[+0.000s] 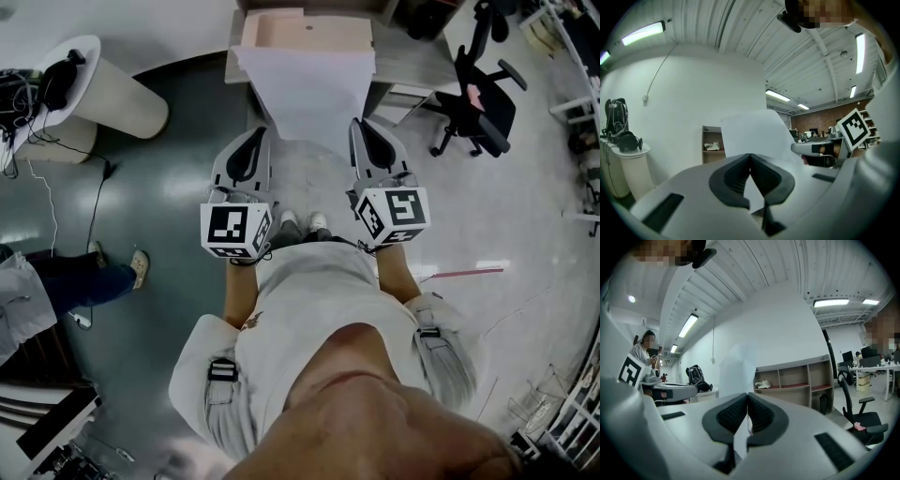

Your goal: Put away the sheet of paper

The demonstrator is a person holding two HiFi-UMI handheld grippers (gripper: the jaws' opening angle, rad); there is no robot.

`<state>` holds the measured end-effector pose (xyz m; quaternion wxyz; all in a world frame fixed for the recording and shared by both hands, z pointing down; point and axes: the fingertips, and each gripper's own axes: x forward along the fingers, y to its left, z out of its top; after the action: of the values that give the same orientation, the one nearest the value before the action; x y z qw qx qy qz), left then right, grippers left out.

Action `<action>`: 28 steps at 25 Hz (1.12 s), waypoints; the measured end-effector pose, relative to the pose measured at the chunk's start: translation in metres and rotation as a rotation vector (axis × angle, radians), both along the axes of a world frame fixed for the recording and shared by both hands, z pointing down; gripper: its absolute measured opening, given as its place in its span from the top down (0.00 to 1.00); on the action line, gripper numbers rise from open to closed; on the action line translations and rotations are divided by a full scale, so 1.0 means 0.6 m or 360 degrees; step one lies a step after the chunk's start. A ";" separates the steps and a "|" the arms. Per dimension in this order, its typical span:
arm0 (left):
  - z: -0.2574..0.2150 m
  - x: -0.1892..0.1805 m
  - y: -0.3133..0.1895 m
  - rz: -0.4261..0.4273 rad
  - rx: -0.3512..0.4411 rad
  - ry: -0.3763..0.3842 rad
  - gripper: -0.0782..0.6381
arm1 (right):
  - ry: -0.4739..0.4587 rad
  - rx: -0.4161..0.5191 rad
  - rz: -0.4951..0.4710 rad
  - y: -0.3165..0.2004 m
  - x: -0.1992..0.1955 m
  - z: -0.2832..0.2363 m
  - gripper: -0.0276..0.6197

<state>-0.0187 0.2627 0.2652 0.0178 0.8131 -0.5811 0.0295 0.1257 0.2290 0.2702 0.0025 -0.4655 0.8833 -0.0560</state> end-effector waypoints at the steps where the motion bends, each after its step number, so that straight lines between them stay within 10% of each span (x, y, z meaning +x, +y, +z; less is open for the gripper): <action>1: -0.001 0.000 -0.005 0.0000 0.0001 -0.0004 0.86 | -0.0001 -0.0004 0.0000 -0.005 0.000 0.001 0.93; 28: 0.000 -0.110 -0.233 0.0145 0.0024 0.0024 0.86 | 0.0040 0.0024 0.0130 -0.201 -0.106 -0.001 0.93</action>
<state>-0.0849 0.1228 0.2653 0.0145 0.8390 -0.5436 0.0197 0.0618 0.1081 0.2696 -0.0027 -0.5017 0.8640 -0.0433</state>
